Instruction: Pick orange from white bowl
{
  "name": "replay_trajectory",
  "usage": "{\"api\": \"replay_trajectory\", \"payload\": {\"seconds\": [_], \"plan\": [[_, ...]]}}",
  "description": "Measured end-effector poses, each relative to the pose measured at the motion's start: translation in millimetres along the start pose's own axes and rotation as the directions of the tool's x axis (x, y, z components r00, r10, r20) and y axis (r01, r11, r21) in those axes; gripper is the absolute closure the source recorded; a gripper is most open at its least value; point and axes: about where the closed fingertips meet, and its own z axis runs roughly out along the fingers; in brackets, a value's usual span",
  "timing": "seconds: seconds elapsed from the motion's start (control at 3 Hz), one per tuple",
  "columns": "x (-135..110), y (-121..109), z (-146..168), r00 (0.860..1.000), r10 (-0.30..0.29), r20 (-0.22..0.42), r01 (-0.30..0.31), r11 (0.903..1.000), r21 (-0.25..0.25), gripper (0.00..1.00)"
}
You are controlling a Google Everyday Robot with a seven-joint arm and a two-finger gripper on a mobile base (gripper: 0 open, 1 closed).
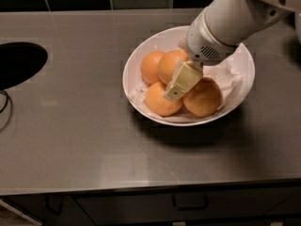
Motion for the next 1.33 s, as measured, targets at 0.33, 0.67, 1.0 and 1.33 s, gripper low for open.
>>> {"api": "replay_trajectory", "payload": {"seconds": [0.33,0.67,1.0,1.33], "plan": [[2.8,0.2,5.4,1.000,0.008,-0.005,-0.008,1.0000,0.003,0.24],[3.8,0.4,7.5,1.000,0.011,-0.007,-0.011,0.9999,0.003,0.22],[3.8,0.4,7.5,1.000,0.011,-0.007,-0.011,0.9999,0.003,0.40],[3.8,0.5,7.4,1.000,0.011,-0.007,-0.011,0.9999,0.003,0.64]]}}
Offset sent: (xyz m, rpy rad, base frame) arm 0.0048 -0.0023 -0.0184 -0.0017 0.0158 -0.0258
